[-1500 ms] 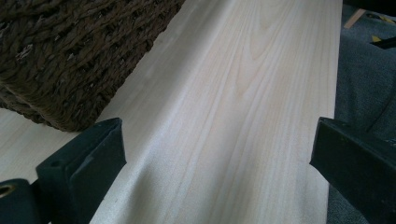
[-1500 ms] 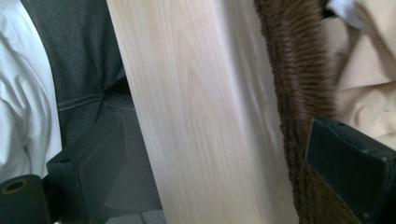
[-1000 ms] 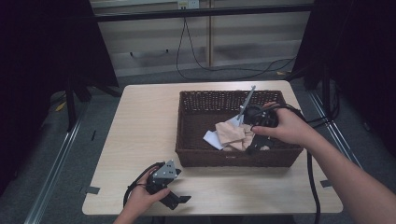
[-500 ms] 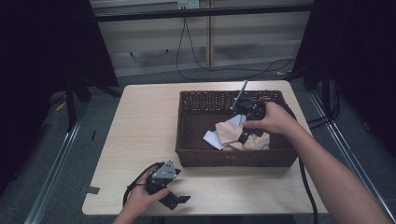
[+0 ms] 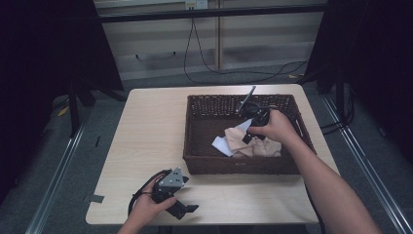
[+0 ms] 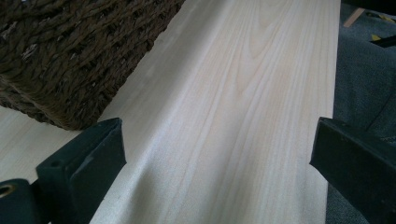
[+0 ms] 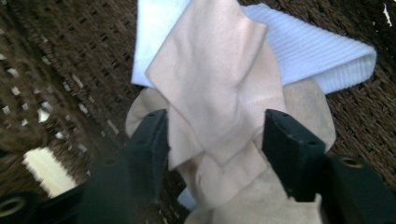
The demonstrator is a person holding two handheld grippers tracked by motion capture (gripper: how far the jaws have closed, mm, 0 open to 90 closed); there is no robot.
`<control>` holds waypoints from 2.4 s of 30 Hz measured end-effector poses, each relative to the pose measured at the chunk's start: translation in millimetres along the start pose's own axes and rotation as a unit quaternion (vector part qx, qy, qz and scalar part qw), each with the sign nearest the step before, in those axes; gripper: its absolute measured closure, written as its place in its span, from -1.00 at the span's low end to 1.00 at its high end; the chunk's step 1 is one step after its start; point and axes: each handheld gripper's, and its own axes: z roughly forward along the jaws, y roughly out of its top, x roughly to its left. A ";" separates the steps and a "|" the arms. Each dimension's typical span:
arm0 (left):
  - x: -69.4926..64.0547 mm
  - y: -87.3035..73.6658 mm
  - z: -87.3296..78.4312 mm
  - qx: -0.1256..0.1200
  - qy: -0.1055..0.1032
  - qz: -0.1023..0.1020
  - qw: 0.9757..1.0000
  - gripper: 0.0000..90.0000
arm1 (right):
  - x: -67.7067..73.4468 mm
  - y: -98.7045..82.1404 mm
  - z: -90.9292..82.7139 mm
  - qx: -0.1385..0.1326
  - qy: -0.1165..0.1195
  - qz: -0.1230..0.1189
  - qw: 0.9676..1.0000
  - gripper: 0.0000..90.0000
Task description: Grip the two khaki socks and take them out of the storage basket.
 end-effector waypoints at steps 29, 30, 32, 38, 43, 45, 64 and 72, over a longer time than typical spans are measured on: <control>-0.1 0.3 -0.6 0.005 -0.002 0.004 1.000 -0.94 | -2.2 9.2 5.4 -0.001 -0.003 0.000 1.000 0.83; -0.4 -0.2 0.5 -0.003 -0.003 0.001 1.000 -0.94 | -3.1 8.5 0.7 -0.003 0.000 0.000 1.000 0.83; -0.7 0.2 1.0 -0.004 -0.004 0.002 1.000 -0.94 | -4.2 6.9 -9.5 -0.006 0.005 0.008 1.000 0.83; -1.0 0.2 1.4 -0.006 -0.002 0.002 1.000 -0.94 | -7.8 1.4 -35.5 -0.012 0.015 0.004 1.000 0.83; -0.8 0.2 1.3 -0.006 -0.003 0.001 1.000 -0.94 | -7.3 -4.5 -49.1 -0.015 0.027 -0.007 1.000 0.83; -0.8 0.3 1.2 -0.007 -0.004 0.001 1.000 -0.94 | -4.5 -6.4 -53.9 -0.010 0.024 -0.014 1.000 0.83; -1.2 1.1 2.7 0.000 -0.004 0.001 1.000 -0.94 | 10.4 -34.6 -106.4 -0.019 0.058 -0.060 0.996 0.83; -1.3 1.6 2.4 0.003 -0.003 0.002 1.000 -0.94 | 29.7 -43.1 -112.1 -0.006 0.061 -0.094 0.994 0.83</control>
